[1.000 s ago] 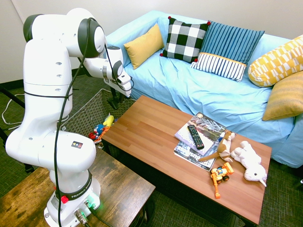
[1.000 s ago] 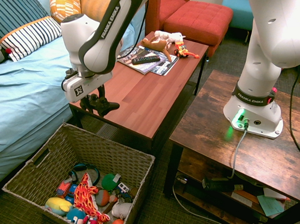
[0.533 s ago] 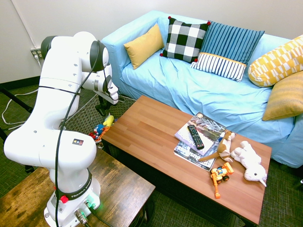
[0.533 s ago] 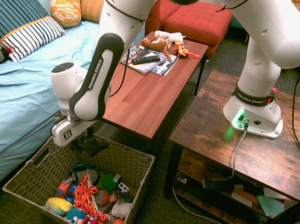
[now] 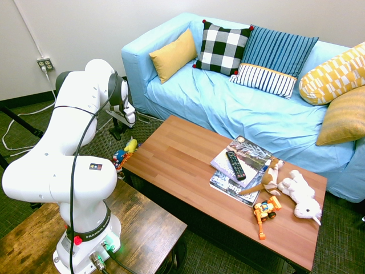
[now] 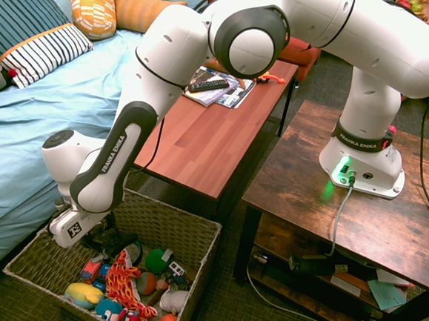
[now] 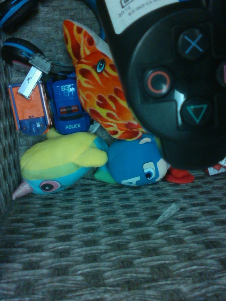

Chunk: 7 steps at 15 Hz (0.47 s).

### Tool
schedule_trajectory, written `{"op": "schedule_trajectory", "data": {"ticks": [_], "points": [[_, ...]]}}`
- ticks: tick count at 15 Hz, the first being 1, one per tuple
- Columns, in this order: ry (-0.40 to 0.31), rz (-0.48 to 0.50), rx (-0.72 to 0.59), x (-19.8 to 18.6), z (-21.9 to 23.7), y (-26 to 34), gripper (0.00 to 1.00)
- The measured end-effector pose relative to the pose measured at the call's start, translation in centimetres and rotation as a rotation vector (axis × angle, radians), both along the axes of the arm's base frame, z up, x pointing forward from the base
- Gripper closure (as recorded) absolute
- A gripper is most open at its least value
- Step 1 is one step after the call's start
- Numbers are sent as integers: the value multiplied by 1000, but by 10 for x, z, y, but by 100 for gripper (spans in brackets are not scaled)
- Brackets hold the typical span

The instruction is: Put the gamepad in the basket

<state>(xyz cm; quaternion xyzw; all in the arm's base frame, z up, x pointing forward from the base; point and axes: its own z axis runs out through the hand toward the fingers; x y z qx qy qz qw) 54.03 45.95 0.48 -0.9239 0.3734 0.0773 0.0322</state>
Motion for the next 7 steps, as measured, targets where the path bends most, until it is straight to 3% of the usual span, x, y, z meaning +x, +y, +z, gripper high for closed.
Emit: {"op": "schedule_trajectory", "data": {"ticks": [7], "points": [[-11,-10,-9,14,-3,-5,0]]}}
